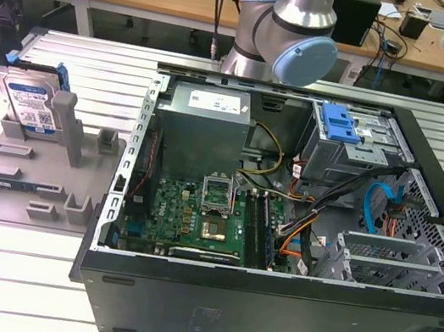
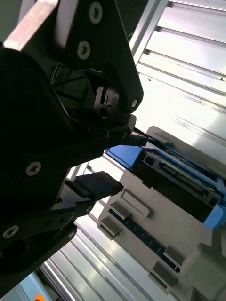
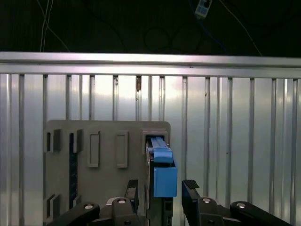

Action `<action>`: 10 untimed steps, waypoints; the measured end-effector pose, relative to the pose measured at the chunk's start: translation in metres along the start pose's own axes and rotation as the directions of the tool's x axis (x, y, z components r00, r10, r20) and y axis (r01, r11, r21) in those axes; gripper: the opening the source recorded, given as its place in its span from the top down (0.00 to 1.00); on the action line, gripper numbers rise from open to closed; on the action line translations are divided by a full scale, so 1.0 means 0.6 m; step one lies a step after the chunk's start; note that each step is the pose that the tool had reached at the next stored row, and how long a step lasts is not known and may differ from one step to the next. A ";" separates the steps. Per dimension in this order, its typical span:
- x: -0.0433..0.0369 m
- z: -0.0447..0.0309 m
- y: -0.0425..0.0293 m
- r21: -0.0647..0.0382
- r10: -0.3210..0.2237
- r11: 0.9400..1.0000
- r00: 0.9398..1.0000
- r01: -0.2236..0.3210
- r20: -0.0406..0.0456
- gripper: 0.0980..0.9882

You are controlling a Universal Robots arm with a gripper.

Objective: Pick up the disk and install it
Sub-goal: 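Pick up the disk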

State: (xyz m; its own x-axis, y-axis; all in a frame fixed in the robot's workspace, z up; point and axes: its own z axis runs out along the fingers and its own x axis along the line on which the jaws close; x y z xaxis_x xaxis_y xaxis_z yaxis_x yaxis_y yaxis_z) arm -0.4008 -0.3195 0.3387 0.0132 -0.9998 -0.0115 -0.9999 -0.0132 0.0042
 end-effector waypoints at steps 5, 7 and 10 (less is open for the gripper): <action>0.000 0.004 0.000 0.000 0.000 1.000 1.000 0.000 0.000 0.55; -0.001 0.006 0.000 0.000 0.000 1.000 1.000 0.000 0.000 0.55; -0.001 0.011 0.000 0.000 0.000 1.000 1.000 0.000 0.000 0.55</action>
State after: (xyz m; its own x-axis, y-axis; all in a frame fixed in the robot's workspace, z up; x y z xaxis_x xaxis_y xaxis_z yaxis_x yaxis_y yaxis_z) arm -0.4008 -0.3188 0.3321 0.0133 -0.9998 -0.0114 -0.9999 -0.0134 0.0042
